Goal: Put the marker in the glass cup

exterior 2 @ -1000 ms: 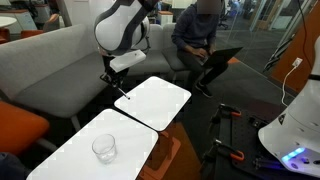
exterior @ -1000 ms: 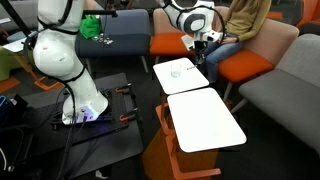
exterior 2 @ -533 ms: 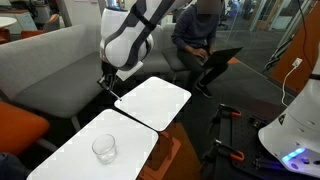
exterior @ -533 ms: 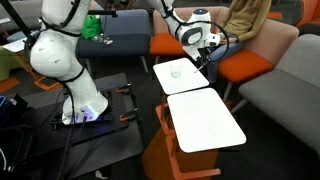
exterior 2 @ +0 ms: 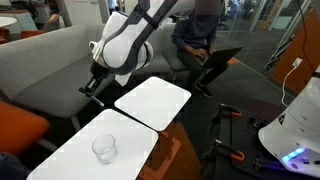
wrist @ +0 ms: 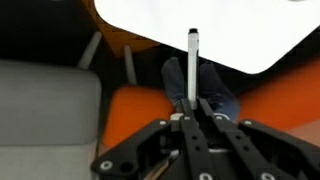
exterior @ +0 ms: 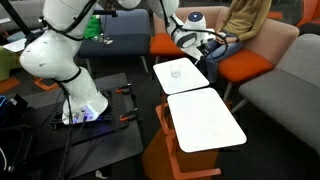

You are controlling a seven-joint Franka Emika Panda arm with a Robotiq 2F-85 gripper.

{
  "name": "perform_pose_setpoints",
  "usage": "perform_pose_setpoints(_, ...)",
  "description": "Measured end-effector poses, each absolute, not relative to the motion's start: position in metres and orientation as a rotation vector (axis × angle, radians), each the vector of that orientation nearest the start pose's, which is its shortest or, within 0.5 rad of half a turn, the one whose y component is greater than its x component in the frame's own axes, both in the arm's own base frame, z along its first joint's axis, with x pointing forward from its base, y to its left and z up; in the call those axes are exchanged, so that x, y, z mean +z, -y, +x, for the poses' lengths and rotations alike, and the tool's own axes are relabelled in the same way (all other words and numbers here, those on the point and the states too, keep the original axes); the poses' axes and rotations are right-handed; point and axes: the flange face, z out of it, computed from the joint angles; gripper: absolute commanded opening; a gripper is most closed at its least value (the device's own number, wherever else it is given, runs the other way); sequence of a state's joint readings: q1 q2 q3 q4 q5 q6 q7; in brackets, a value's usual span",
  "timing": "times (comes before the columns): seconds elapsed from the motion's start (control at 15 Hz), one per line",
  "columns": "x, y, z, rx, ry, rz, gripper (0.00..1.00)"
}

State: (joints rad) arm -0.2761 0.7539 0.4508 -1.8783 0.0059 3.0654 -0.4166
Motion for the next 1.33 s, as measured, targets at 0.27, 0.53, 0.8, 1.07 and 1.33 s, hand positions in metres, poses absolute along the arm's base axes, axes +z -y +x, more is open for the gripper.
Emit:
perform_pose_setpoints(0.27, 0.189, -0.088, 0.663, -0.829, 0.775, -2.594, 0.03)
perform_pose_setpoints(0.53, 0.174, -0.089, 0.658, -0.891, 0.957, -2.405, 0.03)
perform_pose_setpoints(0.8, 0.157, -0.101, 0.648, -0.897, 1.122, -2.204, 0.03)
perform_pose_setpoints(1.07, 0.142, -0.122, 0.634, -0.85, 1.288, -1.989, 0.03)
perform_pose_setpoints(1.33, 0.136, -0.128, 0.62, -0.78, 1.42, -1.762, 0.03)
